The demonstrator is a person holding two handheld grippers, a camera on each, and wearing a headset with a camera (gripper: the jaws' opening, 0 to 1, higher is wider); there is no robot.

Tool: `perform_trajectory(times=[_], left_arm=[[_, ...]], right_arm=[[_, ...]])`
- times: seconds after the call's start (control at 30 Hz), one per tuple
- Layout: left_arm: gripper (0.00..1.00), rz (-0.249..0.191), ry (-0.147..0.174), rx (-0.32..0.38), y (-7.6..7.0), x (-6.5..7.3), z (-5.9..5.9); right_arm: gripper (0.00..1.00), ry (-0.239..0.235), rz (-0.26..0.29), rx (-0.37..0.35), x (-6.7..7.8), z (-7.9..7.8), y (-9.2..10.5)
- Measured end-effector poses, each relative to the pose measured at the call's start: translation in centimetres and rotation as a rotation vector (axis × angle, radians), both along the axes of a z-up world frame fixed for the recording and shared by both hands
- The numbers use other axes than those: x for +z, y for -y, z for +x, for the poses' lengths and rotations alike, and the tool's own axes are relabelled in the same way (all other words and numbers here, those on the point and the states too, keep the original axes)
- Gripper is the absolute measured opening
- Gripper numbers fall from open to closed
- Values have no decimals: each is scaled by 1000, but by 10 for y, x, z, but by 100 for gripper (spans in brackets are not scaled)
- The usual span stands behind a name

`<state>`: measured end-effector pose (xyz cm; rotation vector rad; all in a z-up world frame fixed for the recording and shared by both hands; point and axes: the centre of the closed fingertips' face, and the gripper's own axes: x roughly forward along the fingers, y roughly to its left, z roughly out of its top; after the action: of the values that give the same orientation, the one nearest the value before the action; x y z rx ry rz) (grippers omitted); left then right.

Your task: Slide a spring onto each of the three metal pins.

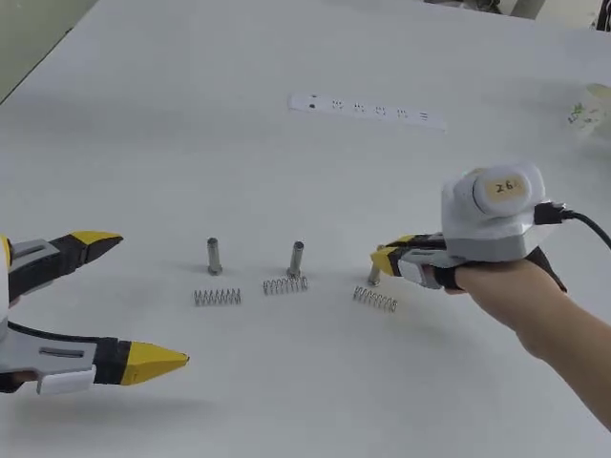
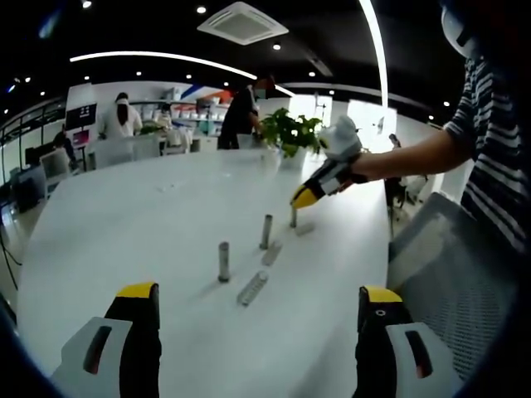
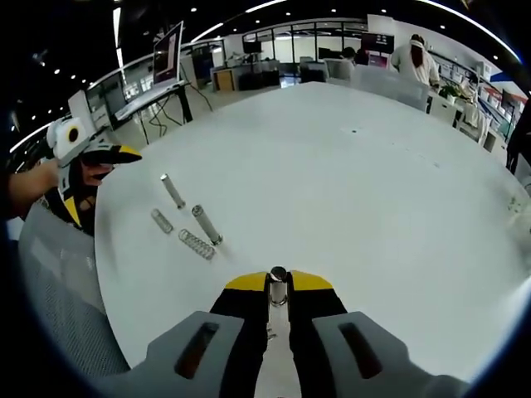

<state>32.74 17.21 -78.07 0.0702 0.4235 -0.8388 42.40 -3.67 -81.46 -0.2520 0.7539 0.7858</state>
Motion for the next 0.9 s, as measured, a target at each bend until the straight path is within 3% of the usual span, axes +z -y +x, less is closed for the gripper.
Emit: perform_trajectory(times=[0.5,0.9], left_arm=[[96,-4,1,-1,1,0,0],[96,-1,-5,0,0,-2,-2]], right_arm=[[5,15,-38,31,-2,-8,3],[7,16,-25,40,0,-10,-1]])
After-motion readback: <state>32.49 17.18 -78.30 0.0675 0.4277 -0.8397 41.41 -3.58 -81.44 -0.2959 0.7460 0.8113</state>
